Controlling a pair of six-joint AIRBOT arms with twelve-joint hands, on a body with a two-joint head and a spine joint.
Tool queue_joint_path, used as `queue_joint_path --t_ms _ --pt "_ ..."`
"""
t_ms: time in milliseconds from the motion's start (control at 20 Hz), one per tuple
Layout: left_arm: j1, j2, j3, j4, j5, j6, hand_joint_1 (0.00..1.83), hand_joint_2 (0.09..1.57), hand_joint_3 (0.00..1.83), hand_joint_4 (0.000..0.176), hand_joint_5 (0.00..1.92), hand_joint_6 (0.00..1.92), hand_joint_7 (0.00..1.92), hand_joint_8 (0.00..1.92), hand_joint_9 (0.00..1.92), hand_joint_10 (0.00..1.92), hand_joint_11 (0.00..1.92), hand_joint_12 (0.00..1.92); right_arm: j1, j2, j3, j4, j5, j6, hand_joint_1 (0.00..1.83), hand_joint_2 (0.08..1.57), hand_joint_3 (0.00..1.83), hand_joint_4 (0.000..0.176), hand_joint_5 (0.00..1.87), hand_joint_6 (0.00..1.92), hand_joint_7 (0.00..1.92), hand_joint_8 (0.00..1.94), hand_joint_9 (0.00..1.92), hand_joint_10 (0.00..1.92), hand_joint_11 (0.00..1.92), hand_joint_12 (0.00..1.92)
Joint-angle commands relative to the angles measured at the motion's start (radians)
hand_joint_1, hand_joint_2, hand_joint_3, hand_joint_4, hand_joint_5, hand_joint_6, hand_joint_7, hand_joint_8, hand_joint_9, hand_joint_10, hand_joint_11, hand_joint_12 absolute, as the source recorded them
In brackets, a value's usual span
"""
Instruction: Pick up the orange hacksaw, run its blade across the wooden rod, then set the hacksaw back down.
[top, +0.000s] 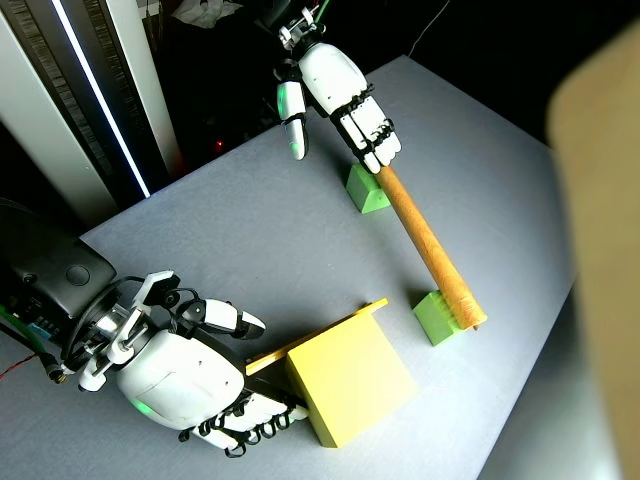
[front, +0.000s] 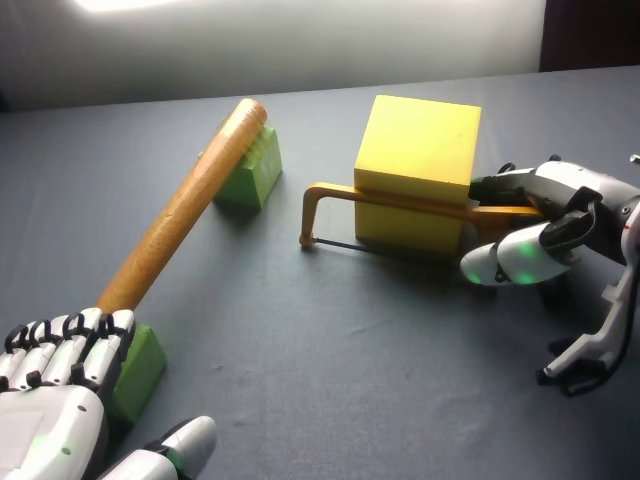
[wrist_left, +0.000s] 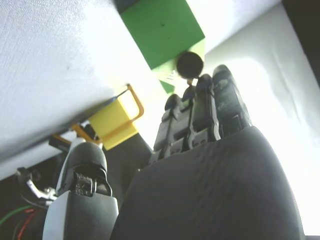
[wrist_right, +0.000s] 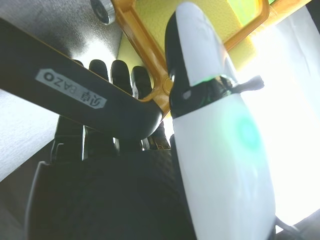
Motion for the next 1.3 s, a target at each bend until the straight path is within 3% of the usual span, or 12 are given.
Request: queue_joint_path --t_ms 0,100,150,200,300,450,850,1250 --pt "0.001 -0.007 0.003 0.055 -0.056 -0.003 0.00 1.26 0.01 0.000 0.00 0.00 0.00 0.00 0.00 0.00 0.00 0.00 0.009 0.000 0.000 -0.039 0.013 0.000 1.23 1.08 0.00 0.000 0.61 0.02 0.68 0.02 0.67 0.04 0.30 0.94" --pt "0.002 -0.009 0.002 0.055 -0.056 -0.003 0.00 1.26 0.01 0.000 0.00 0.00 0.00 0.00 0.00 0.00 0.00 0.00 0.008 0.001 0.000 -0.039 0.013 -0.001 1.21 1.10 0.00 0.000 0.83 0.02 0.95 0.02 0.97 0.06 0.65 0.89" --pt "0.003 -0.009 0.002 0.055 -0.056 -0.003 0.00 1.26 0.01 0.000 0.00 0.00 0.00 0.00 0.00 0.00 0.00 0.00 0.008 0.002 0.000 -0.039 0.012 -0.001 1.25 1.10 0.00 0.000 0.89 0.83 1.17 0.50 1.10 0.07 0.86 0.71" --pt "0.005 -0.009 0.002 0.055 -0.056 -0.003 0.00 1.26 0.01 0.000 0.00 0.00 0.00 0.00 0.00 0.00 0.00 0.00 0.008 0.002 0.000 -0.039 0.012 -0.001 1.26 1.08 0.00 0.000 0.93 0.94 1.20 0.65 1.27 0.07 1.00 0.69" --pt "0.008 -0.008 0.000 0.055 -0.056 -0.003 0.00 1.26 0.00 0.000 0.00 0.00 0.00 0.00 0.00 0.00 0.00 0.00 0.008 0.004 0.000 -0.039 0.013 -0.001 1.26 1.06 0.00 0.000 1.00 0.90 1.24 0.62 1.37 0.04 1.13 0.68" --pt "0.011 -0.008 -0.004 0.055 -0.056 -0.003 0.00 1.25 0.00 0.000 0.00 0.00 0.00 0.00 0.00 0.00 0.00 0.00 0.006 0.005 0.000 -0.039 0.013 -0.001 1.25 1.08 0.00 0.000 0.96 0.96 1.18 0.72 1.37 0.01 1.12 0.71" --pt "0.012 -0.008 -0.007 0.055 -0.056 -0.003 0.00 1.25 0.00 0.000 0.00 0.00 0.00 0.00 0.00 0.00 0.00 0.00 0.003 0.040 -0.037 -0.039 0.003 -0.025 1.26 1.06 0.00 0.000 1.01 0.88 1.21 0.67 1.39 0.00 1.09 0.73" --pt "0.003 -0.008 -0.007 0.055 -0.056 -0.003 0.00 1.26 0.00 0.000 0.00 0.00 0.00 0.00 0.00 0.00 0.00 0.00 0.050 0.155 -0.133 -0.039 -0.001 -0.093 1.26 1.06 0.00 0.000 1.00 0.88 1.22 0.66 1.39 0.00 1.11 0.74"
